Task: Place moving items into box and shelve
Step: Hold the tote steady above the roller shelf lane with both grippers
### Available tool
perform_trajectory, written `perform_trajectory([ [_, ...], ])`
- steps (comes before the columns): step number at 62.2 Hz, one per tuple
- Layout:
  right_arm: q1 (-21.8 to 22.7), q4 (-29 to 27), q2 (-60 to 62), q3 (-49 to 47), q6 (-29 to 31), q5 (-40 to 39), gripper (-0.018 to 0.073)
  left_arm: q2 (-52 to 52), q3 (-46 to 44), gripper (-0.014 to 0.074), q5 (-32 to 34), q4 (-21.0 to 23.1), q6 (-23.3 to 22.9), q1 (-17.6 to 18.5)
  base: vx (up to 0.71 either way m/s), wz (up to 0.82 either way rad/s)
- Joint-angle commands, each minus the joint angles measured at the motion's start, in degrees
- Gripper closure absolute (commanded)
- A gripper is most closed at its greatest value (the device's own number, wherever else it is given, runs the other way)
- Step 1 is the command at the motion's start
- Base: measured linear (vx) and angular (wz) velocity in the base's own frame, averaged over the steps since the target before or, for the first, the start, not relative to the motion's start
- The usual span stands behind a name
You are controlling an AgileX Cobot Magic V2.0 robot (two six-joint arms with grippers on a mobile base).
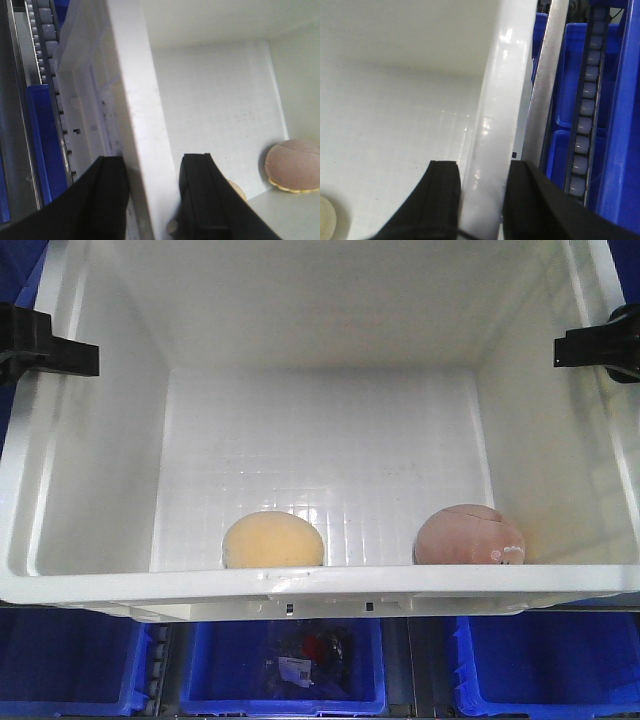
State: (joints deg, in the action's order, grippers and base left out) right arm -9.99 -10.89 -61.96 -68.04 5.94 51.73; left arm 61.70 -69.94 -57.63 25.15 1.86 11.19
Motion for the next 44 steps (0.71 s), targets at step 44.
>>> perform_trajectory([
  [44,0.2,-1.24,1.68,-2.48,0.95,-8.19,0.0565,-1.69,-2.47,0.0603,6.95,3.83,1.17,0.29,0.0,0.0],
])
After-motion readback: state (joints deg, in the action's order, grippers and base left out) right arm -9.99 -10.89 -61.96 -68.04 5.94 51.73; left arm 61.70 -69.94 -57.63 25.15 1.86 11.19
